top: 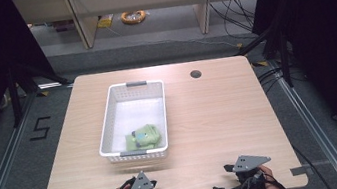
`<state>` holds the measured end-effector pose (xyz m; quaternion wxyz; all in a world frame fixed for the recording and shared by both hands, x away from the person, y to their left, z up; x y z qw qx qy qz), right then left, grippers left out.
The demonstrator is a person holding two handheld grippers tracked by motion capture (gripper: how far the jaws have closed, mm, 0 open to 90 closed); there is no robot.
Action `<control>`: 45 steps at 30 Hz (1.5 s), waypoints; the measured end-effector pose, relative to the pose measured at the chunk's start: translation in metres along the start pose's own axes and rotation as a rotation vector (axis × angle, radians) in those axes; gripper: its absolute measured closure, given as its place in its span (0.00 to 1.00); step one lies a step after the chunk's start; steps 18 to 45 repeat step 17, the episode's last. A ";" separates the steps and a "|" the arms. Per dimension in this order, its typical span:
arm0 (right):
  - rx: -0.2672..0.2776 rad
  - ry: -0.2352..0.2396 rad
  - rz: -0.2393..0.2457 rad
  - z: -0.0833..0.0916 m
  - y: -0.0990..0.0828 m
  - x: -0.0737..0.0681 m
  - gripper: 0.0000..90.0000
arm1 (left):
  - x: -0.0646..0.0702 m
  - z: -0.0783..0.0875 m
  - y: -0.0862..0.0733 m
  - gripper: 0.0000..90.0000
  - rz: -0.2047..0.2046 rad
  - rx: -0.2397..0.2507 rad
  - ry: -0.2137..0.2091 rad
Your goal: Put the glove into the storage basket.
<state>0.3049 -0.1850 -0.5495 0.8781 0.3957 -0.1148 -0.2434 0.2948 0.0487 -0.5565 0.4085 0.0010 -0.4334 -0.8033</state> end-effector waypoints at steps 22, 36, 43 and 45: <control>-0.011 0.011 -0.003 -0.002 -0.001 -0.002 0.18 | 0.001 -0.002 -0.001 0.18 0.006 -0.003 -0.009; -0.011 0.011 -0.003 -0.002 -0.001 -0.002 0.18 | 0.001 -0.002 -0.001 0.18 0.006 -0.003 -0.009; -0.011 0.011 -0.003 -0.002 -0.001 -0.002 0.18 | 0.001 -0.002 -0.001 0.18 0.006 -0.003 -0.009; -0.011 0.011 -0.003 -0.002 -0.001 -0.002 0.18 | 0.001 -0.002 -0.001 0.18 0.006 -0.003 -0.009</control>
Point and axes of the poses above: each handheld gripper's, and its own axes: z roughly backward along the jaws, y roughly out of its top, x roughly to its right, the point moved 8 cm from there along -z, roughly forward along the jaws, and after that the axes turned 12 degrees about z, right-handed, at the moved point
